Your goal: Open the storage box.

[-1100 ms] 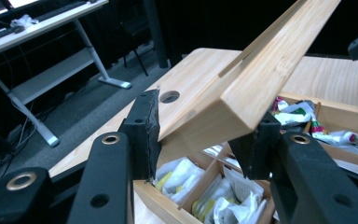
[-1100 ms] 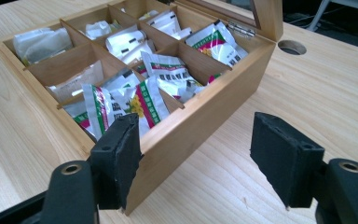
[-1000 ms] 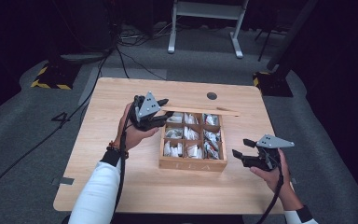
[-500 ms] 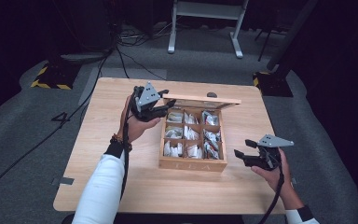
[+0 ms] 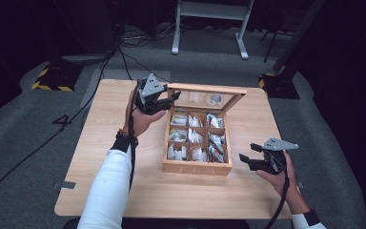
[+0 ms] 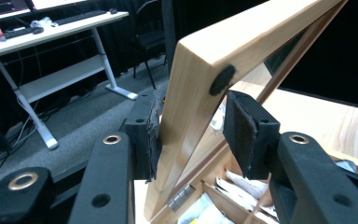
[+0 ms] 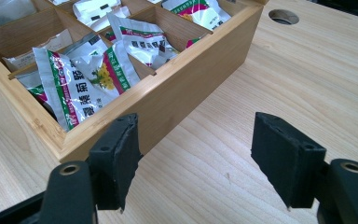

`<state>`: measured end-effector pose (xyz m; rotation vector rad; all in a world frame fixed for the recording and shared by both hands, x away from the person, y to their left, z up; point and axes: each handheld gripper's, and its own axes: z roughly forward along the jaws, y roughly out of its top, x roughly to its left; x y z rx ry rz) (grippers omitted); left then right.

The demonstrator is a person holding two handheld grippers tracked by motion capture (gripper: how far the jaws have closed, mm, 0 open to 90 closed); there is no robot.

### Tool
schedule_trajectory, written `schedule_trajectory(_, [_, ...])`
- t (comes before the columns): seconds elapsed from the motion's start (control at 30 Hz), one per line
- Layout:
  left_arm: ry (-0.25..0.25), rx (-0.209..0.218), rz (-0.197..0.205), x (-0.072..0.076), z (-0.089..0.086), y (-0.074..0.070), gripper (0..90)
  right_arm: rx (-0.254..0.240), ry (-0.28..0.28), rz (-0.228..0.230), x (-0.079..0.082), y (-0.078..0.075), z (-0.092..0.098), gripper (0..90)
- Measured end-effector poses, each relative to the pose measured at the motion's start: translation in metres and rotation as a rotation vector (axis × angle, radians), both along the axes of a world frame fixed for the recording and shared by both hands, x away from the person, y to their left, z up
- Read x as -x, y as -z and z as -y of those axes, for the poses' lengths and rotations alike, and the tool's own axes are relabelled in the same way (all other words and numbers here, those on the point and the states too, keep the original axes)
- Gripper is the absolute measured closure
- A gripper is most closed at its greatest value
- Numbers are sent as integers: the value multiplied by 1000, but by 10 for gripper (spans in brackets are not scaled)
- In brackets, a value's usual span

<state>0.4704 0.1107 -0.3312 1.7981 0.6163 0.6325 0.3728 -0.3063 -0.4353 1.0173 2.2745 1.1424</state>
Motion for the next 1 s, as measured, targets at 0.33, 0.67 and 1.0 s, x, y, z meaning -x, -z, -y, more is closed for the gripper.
schedule_trajectory(0.33, [-13, 28, -8, -12, 0, -2, 570, 10, -7, -11, -1, 3, -1, 326])
schedule_trajectory(0.67, [-43, 27, -13, -24, 3, -5, 574, 27, -20, -18, -2, 7, -5, 326])
schedule_trajectory(1.0, [-88, 32, -39, -40, 5, 6, 592, 35, -26, -30, -2, 9, -6, 326])
